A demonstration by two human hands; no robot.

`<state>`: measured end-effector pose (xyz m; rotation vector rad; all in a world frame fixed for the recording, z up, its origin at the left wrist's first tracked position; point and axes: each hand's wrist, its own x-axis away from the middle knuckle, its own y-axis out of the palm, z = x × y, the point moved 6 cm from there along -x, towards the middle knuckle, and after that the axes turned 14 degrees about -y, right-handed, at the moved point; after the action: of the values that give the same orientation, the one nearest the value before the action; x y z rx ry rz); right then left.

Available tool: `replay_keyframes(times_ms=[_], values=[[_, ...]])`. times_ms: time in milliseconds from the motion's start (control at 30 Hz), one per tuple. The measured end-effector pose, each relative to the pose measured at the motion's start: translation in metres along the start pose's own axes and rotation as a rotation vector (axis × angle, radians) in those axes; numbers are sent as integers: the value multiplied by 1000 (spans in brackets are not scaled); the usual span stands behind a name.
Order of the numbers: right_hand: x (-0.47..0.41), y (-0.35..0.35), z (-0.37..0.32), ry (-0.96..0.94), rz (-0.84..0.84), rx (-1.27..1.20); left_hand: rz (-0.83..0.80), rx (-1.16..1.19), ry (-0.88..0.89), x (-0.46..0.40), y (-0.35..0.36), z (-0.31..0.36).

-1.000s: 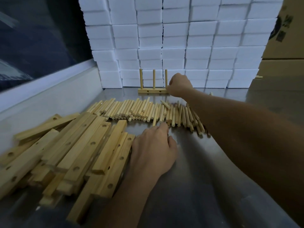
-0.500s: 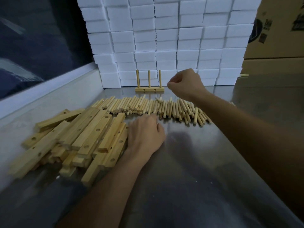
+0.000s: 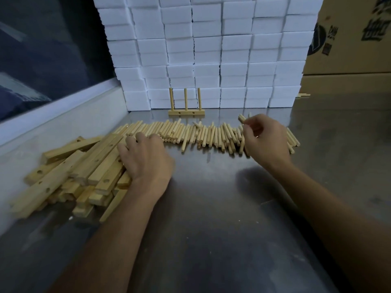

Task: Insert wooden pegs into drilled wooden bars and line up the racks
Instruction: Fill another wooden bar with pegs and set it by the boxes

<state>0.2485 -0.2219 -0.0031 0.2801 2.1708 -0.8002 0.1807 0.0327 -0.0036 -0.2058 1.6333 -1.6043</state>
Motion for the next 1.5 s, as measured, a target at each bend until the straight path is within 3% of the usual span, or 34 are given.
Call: replay_keyframes(times_ms=[467, 700, 933, 1100, 1300, 1500], values=[[13, 4, 2, -57, -38, 32, -8, 177, 74, 9, -9, 5], [15, 10, -13, -145, -66, 36, -11, 667, 217, 11, -21, 17], [28, 34, -46, -272, -241, -54, -367, 1163, 102, 25, -3, 31], [32, 39, -54, -283, -343, -149, -671, 1551, -140, 31, 14, 33], [32, 39, -55, -260, -357, -234, -985, 1750, -343, 38, 30, 38], [32, 39, -55, -248, -325, -250, -1120, 1737, -310, 44, 32, 46]])
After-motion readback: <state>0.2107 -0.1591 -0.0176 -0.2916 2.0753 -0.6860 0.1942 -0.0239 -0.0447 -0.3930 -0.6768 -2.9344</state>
